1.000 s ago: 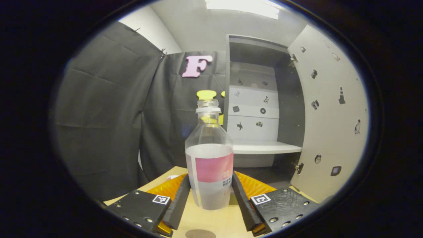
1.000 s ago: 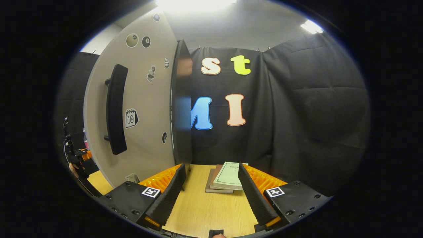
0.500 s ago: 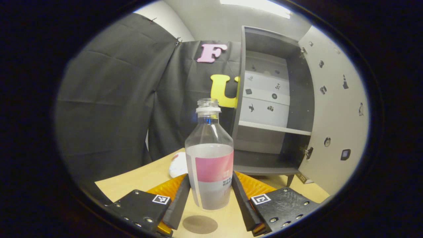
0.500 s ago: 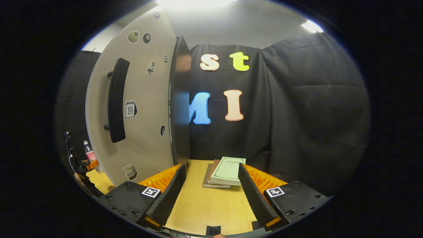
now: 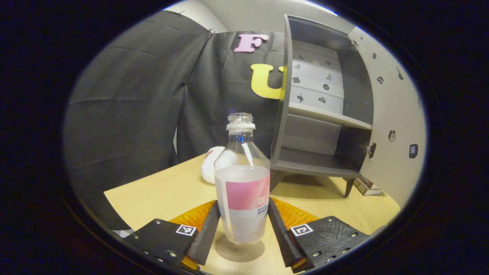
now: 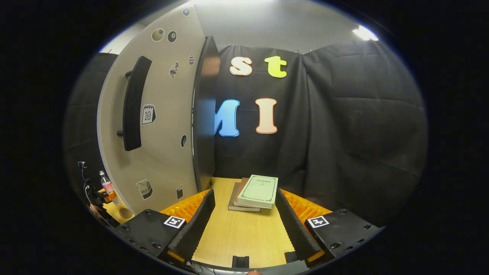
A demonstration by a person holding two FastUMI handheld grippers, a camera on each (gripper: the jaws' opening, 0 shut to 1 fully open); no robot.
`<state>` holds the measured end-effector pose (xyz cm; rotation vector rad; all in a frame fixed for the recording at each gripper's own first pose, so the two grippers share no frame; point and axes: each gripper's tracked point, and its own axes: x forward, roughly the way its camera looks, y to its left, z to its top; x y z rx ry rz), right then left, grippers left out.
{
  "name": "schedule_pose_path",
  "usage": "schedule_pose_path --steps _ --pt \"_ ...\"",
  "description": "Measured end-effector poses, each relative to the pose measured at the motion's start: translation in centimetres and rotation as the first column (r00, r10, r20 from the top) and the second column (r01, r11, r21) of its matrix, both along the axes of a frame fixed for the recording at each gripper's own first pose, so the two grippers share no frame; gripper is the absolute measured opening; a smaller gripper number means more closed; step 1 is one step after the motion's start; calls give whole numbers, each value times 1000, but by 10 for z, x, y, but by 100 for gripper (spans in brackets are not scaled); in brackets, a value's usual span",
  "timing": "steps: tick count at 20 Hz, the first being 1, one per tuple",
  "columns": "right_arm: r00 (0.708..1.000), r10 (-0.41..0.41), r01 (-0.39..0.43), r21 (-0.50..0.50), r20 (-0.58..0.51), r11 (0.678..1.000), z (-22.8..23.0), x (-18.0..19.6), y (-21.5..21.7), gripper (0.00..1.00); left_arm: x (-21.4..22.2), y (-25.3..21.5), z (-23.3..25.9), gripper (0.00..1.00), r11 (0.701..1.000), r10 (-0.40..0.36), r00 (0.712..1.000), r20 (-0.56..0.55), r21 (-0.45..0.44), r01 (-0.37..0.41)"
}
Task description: Open the cabinet door with the right hand, grasp the bottle in the cabinet with the left hand and place it on the coaster, then close the cabinet door with the right hand.
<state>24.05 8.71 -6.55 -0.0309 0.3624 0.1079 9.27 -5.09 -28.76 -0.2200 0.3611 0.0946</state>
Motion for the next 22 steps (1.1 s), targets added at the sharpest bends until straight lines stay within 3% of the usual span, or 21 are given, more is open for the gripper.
schedule_pose_path --steps 9,22 --pt "1000 -10 10 -7 -5 1000 -3 0 5 100 -6 -6 -45 74 1000 5 999 -42 24 -4" --pt "1000 -9 9 17 -26 1000 -11 -1 3 100 -20 -15 -50 72 998 12 999 -43 63 -10"
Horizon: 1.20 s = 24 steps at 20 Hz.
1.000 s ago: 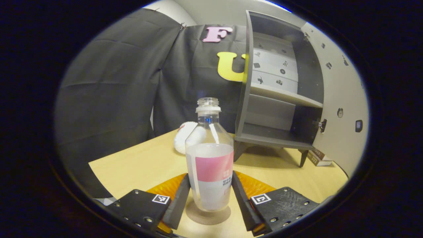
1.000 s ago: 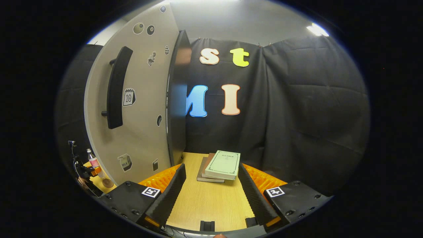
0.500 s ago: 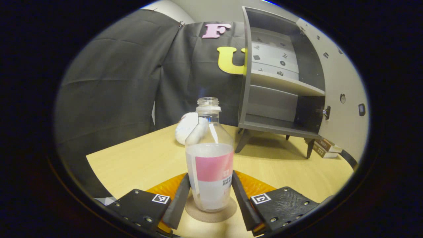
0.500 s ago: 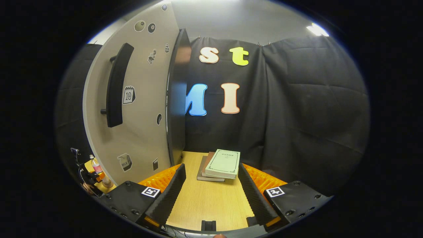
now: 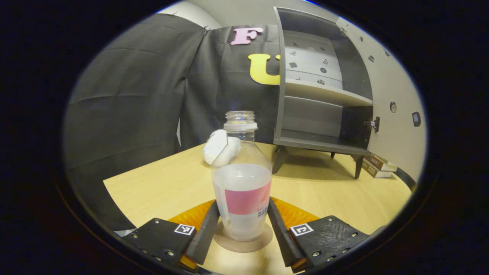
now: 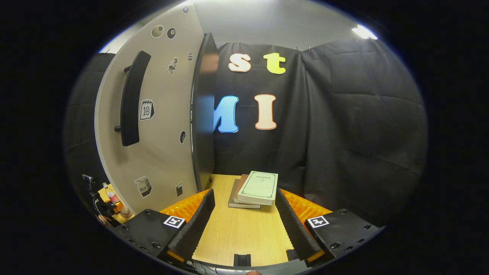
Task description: Open the cabinet door with the right hand, grasp the bottle in the cabinet with the left hand and place it on the coaster, then close the cabinet door with the right hand.
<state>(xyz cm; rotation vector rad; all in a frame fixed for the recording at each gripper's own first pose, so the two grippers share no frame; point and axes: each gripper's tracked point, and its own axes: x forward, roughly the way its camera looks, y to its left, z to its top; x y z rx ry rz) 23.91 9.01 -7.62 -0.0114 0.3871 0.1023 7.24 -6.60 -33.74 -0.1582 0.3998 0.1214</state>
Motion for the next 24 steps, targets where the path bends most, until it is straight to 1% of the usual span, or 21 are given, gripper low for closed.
schedule_pose_path --steps 3,4,5,6,7,8,9,10,11,12,13,14,15,16,17,18,19,20,22,23,24 --pt "1000 12 -12 3 -6 1000 -3 -1 3 100 -1 2 -2 75 1000 6 1000 -10 20 -6" --pt "1000 17 -17 1 -7 1000 -3 0 4 100 -1 1 -2 72 1000 5 1000 -10 22 -4" --pt "1000 20 -20 -1 -8 1000 -3 0 5 100 -2 0 -1 72 1000 1 1000 -15 28 0" --pt "1000 23 -23 -2 -6 1000 -2 1 5 100 -3 1 -2 75 999 0 1000 -20 44 1" --pt "1000 26 -26 -1 -2 1000 -1 1 6 100 -4 2 -4 72 998 -3 1000 -26 56 4" --pt "1000 26 -26 1 0 1000 0 1 5 97 -5 2 -4 72 998 -3 1000 -26 66 4" --pt "1000 26 -26 3 1 1000 -1 1 6 100 -6 3 -3 72 997 -3 1000 -28 71 5" --pt "1000 26 -26 6 2 1000 -1 1 6 100 -7 3 -3 72 998 -2 1000 -28 69 4" --pt "1000 25 -25 8 0 1000 -1 2 5 100 -7 4 -3 75 998 -1 1000 -31 67 3" --pt "1000 26 -26 9 -2 1000 -2 2 5 100 -9 6 -3 75 998 4 999 -36 66 -1" --pt "1000 25 -25 10 -2 1000 -3 2 5 100 -8 10 -4 72 997 16 999 -45 81 -13" --pt "1000 25 -25 11 -3 1000 -3 2 5 100 -12 12 -4 79 995 24 998 -56 95 -18" --pt "1000 26 -26 13 -3 1000 -4 2 5 100 -11 13 -4 81 996 26 998 -54 84 -22" --pt "1000 27 -27 15 -2 1000 -3 2 6 97 -12 15 -1 82 997 33 999 -42 68 -30" --pt "1000 28 -28 16 -1 999 -3 3 7 100 -15 17 4 80 997 44 999 -25 59 -42" --pt "1000 28 -28 16 -1 999 -3 3 6 100 -14 21 6 82 997 55 998 -6 58 -55" --pt "1000 28 -28 19 -1 999 -4 3 6 100 -15 24 11 82 996 61 998 -4 57 -61" --pt "1000 29 -29 22 0 999 -3 3 6 100 -14 25 12 79 996 65 998 -11 62 -64" --pt "1000 31 -31 30 6 999 -1 4 7 100 -10 29 25 79 995 67 998 -7 77 -66" --pt "999 32 -32 35 12 999 1 4 8 100 -9 29 36 82 995 63 998 5 76 -63" --pt "999 33 -34 40 16 999 3 5 8 100 -8 27 47 79 996 57 998 22 71 -58"
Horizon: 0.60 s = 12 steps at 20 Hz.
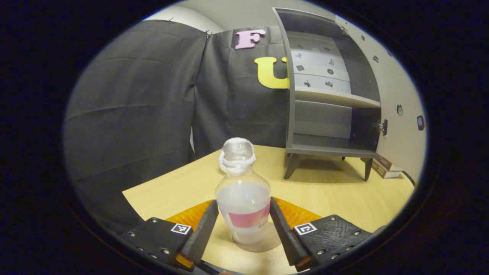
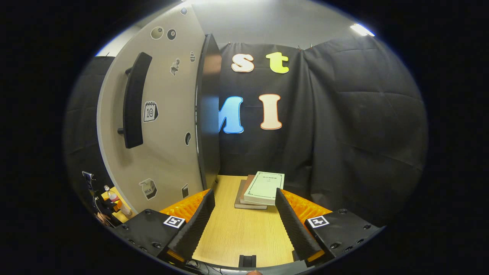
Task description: Open the cabinet door with the right hand, grasp the bottle in the cabinet with the left hand and place it on the coaster, then close the cabinet door with the right hand.
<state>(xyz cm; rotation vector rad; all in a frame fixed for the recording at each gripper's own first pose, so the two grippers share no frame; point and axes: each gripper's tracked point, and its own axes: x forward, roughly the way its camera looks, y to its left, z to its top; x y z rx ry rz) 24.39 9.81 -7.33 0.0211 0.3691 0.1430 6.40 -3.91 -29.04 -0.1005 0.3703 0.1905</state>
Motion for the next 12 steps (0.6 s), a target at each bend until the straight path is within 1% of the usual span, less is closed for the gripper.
schedule_pose_path --steps 1,2,3,4,5,6,7,9,10,12 --pt "1000 2 -2 5 5 1000 1 1 1 100 2 0 11 82 1000 -5 1000 16 0 5" --pt "1000 3 -3 10 12 1000 4 2 0 100 3 -1 22 79 1000 -9 1000 29 6 9" --pt "1000 5 -5 15 20 1000 6 3 1 100 4 -2 32 79 1000 -12 999 41 12 12" --pt "1000 7 -8 23 26 1000 9 3 1 100 6 -3 42 82 1000 -14 999 53 16 14" --pt "999 9 -10 33 32 999 10 4 1 97 8 -4 54 82 1000 -15 998 65 18 14" --pt "999 10 -11 45 40 999 13 4 0 100 9 -5 63 82 1000 -16 997 76 19 14" --pt "999 10 -12 57 46 998 16 5 0 100 9 -5 74 79 1000 -14 996 88 20 12" --pt "998 13 -18 82 62 996 22 8 0 100 8 -3 98 79 999 -9 995 104 36 5" --pt "997 16 -23 93 73 995 27 10 -1 100 8 -1 109 82 999 -3 994 112 46 -2" --pt "995 33 -43 115 93 992 39 15 3 100 5 1 138 82 998 6 992 129 62 -14"
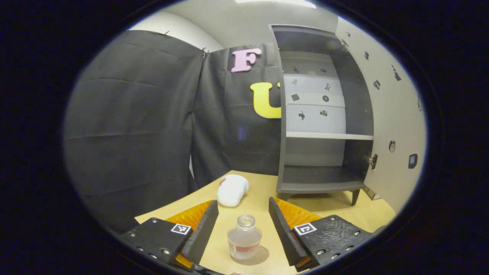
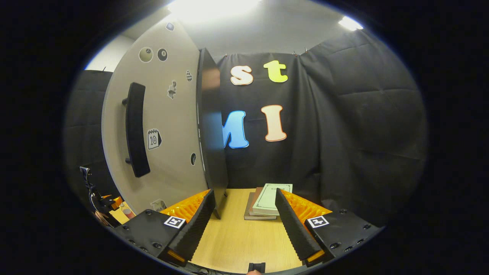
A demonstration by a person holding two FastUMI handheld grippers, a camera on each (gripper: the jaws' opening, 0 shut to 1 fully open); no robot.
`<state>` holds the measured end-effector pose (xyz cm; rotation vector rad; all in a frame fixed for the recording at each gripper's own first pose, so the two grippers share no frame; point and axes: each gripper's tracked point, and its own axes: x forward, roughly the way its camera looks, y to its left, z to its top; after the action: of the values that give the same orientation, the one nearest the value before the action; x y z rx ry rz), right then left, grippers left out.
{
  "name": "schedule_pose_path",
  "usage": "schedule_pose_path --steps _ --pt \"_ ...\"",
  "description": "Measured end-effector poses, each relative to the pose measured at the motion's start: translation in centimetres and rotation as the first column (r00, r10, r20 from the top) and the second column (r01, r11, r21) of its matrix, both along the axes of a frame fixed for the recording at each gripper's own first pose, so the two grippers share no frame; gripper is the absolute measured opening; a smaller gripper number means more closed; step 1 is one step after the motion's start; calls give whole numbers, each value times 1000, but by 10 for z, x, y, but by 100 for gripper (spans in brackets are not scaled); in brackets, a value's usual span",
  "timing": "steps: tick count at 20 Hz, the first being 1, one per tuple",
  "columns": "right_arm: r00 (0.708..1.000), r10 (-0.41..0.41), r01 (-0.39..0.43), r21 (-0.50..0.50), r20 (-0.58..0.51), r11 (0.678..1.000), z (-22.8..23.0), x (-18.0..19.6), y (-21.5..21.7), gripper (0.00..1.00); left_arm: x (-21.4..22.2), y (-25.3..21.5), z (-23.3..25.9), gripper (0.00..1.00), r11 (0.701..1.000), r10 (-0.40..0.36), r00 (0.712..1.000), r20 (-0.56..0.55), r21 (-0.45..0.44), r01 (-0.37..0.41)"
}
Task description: Open the cabinet door with the right hand, grasp the bottle in the cabinet with the left hand and place it on the coaster, then close the cabinet door with the right hand.
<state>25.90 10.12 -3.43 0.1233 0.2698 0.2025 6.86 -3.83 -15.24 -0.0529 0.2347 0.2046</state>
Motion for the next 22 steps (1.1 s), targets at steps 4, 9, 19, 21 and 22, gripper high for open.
schedule_pose_path --steps 4,9,19,21,22 --pt "997 54 -55 24 58 998 32 13 14 92 -12 6 59 78 999 21 999 39 42 -22" --pt "990 97 -101 36 101 994 52 26 42 98 -13 4 98 78 991 -16 999 47 136 10" --pt "992 65 -56 -87 106 995 62 29 80 88 11 24 119 79 991 -121 987 105 68 115" --pt "994 47 -40 -81 96 996 60 29 88 92 20 36 121 79 990 -135 984 118 57 129" --pt "995 44 -36 -78 94 996 60 27 94 92 24 40 119 79 989 -143 983 118 52 138"
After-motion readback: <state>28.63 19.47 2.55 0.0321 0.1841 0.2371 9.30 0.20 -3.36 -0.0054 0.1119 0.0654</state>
